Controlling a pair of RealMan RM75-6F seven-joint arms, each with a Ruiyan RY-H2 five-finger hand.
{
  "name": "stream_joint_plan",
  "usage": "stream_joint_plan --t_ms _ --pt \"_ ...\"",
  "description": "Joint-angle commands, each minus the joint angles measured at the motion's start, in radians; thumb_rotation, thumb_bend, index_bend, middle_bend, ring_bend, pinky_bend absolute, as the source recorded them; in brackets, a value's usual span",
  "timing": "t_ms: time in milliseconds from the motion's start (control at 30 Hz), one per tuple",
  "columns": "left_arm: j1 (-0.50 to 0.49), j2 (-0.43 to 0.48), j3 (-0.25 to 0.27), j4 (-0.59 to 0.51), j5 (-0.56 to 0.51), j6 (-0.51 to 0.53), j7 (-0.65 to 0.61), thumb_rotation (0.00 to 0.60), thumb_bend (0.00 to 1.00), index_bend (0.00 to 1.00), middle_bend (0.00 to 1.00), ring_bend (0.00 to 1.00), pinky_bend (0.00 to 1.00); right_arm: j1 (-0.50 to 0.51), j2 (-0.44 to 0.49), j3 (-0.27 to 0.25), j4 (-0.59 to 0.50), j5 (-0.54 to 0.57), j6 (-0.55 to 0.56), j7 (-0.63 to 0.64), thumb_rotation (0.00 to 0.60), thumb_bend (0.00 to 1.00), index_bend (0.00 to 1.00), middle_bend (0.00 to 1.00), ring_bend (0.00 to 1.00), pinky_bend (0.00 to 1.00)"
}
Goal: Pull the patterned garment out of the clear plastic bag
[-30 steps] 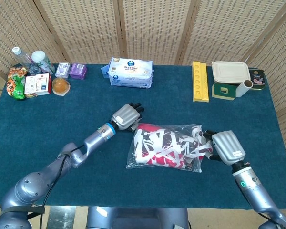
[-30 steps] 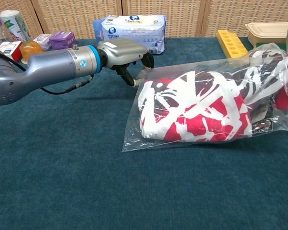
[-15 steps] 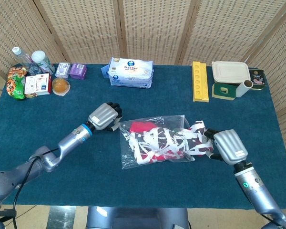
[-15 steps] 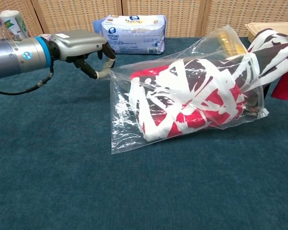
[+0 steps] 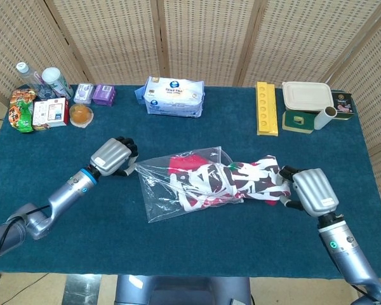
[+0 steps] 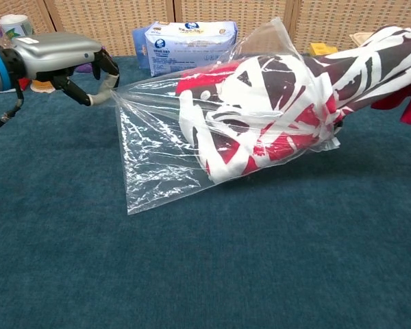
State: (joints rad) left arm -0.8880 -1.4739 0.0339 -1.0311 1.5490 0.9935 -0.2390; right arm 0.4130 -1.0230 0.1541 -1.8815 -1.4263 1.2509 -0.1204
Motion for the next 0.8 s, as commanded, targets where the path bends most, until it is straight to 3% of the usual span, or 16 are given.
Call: stream_joint_plan --t_ms 33,467,800 --pt "0.030 0.041 0.000 -0.035 -0.008 0.026 0.005 0.600 0.47 0.64 0.44 0.29 0.34 -0.008 0.011 0.008 -0.002 0.005 0.015 0.002 0.600 0.47 0.68 0.52 0.69 0.71" --pt "0.163 0.205 0.008 -0.144 -0.048 0.101 0.013 0.600 0.47 0.64 0.46 0.30 0.35 -0.035 0.047 0.033 0.004 0.050 0.048 0.033 0.600 0.47 0.68 0.52 0.70 0.71" --pt "0.227 0.249 -0.001 -0.142 -0.087 0.092 0.017 0.600 0.44 0.64 0.46 0.30 0.35 -0.063 0.056 0.017 0.013 0.061 0.056 0.032 0.600 0.48 0.68 0.52 0.69 0.71"
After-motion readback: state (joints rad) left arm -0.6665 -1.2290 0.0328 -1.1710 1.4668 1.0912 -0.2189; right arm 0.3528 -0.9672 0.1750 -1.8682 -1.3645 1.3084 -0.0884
